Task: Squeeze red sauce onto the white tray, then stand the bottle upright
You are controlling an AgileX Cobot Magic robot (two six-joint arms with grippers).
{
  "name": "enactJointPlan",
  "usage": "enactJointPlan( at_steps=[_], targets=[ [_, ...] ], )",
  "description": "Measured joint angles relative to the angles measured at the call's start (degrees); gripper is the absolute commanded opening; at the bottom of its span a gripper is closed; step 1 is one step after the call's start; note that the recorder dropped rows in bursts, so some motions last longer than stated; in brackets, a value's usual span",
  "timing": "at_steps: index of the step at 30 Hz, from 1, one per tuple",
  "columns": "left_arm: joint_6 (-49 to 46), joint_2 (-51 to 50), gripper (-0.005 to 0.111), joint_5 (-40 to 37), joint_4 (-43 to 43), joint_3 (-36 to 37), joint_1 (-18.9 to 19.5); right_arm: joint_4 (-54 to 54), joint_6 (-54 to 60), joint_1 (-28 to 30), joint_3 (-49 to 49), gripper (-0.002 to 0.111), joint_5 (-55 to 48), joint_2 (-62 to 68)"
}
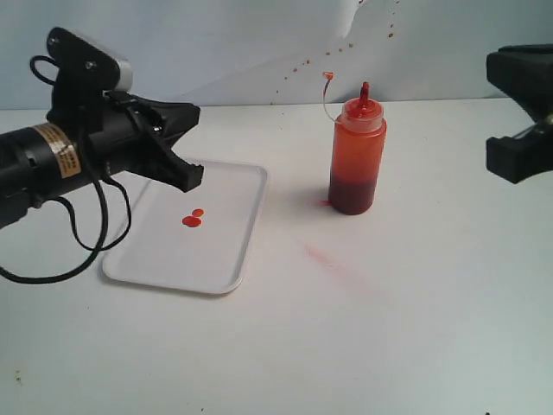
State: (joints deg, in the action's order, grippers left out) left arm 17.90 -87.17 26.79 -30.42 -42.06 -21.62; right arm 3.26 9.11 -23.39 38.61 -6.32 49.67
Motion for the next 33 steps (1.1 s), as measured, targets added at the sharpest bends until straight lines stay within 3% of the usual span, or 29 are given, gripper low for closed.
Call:
enactJointPlan(
  at_steps=[4, 12, 17, 33],
  targets=[
    [3.3, 8.0, 0.000, -2.1, 0.0, 3.4, 0.0, 0.0, -0.2, 0.0, -1.4, 0.000, 0.4, -3.3],
    [5.3, 24.9, 0.000, 3.5, 3.6, 18.6, 0.0, 0.0, -5.0, 0.0, -1.7, 0.000, 0.8, -6.5],
    [5.5, 35.6, 0.000, 3.3, 5.2, 23.5, 0.0, 0.0, -8.3, 0.0, -1.7, 0.000, -0.6, -6.7],
    [5.4, 53.5, 0.000, 0.6, 5.6, 26.5, 0.0, -1.7, -12.0, 0.0, -1.7, 0.000, -4.7, -8.5]
  ],
)
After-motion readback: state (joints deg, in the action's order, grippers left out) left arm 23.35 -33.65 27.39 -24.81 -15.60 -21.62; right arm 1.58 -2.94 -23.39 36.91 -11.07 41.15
